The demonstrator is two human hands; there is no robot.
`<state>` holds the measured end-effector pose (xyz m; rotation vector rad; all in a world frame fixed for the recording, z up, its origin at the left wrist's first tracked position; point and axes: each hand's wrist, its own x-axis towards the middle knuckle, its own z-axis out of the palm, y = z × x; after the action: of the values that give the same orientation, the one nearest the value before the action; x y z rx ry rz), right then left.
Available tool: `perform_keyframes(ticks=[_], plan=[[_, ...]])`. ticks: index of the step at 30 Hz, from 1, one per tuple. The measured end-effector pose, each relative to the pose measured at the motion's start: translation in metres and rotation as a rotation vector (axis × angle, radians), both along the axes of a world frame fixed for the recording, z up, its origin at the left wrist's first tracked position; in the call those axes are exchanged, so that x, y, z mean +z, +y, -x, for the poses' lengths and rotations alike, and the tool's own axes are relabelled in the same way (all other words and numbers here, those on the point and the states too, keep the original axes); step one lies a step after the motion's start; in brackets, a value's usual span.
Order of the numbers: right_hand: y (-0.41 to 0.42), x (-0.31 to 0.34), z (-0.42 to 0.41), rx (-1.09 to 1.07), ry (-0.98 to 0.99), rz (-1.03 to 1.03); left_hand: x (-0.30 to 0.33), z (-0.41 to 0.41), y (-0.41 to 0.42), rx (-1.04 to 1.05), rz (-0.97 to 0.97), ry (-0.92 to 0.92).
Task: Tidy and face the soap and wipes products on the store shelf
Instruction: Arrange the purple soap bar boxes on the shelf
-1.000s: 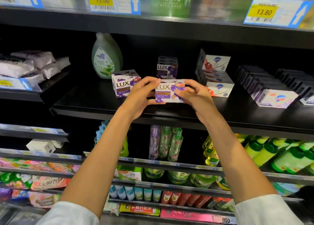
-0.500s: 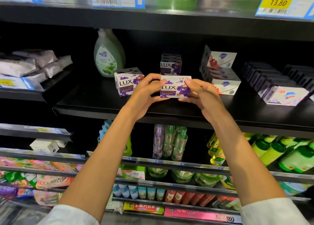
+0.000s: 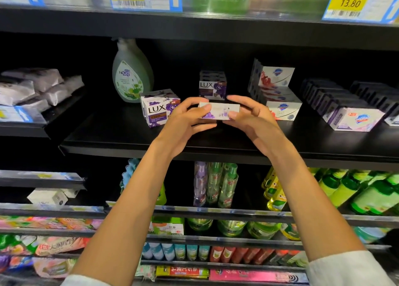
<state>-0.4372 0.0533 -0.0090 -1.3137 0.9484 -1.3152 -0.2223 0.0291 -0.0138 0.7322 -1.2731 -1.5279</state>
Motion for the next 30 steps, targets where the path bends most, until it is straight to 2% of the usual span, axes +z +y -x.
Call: perform_keyframes(ticks=[5,13,24,30], plan=[[0.0017,0.002,-0.0035,0.003,-0.02,-0.045,-0.0018,-0.003,-0.0026,-0.027,-0.016,0.047],[-0.0028,-0.0007,-0.0001,-0.035,-0.041,-0.08,-0.0031,-0.0041,-0.004,-0.069,0.009,-0.004],[0.0022,-0.0004,0.0024,-0.11,0.02,0.058,-0.0008,-0.0003,-0.0022,-0.014,-0.036,-0.005],[0.0006,-0.0013,0.0029,-0.085,0.039,0.033,-0.0014,-0.0013,-0.0018,-0.004,-0.008,-0.027]])
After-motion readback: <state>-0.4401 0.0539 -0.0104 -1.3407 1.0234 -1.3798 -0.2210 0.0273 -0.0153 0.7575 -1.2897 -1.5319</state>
